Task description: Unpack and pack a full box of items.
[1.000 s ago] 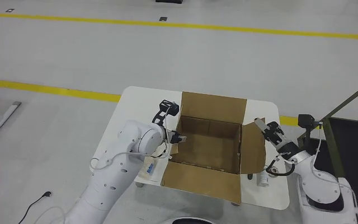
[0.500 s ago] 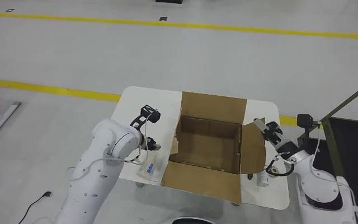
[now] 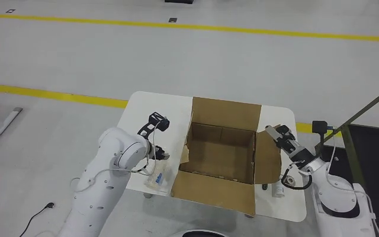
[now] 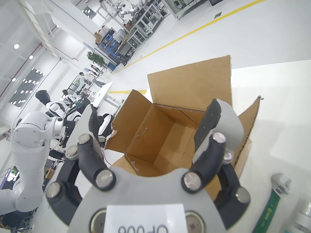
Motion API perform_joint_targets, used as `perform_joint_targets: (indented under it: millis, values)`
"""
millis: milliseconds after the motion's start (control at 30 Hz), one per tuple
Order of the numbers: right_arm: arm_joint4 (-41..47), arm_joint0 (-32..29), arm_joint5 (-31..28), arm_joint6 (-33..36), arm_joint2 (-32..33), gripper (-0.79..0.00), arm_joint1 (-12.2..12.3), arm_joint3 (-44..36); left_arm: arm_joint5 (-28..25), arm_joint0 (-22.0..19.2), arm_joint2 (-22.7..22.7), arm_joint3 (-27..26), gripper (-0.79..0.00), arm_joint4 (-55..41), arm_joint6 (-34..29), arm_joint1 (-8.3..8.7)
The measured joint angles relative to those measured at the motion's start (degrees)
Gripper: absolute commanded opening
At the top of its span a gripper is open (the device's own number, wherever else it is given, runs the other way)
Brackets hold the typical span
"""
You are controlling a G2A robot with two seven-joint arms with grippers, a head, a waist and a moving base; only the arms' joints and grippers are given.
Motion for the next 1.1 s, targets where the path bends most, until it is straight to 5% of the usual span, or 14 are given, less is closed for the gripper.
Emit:
perform_joint_targets:
  millis: [633, 1100]
  values:
    - [-0.1, 0.7, -0.5, 2.4, 1.7, 0.0, 1.5, 3.4, -9.3, -0.4, 4.1, 16.4, 0.0, -1.7, 4.4, 3.12]
    - [-0.6, 3.9, 0.1, 5.1, 1.4, 0.0, 2.7, 4.3, -0.7, -3.6, 9.3, 29.0, 0.0, -1.0, 9.2, 1.53]
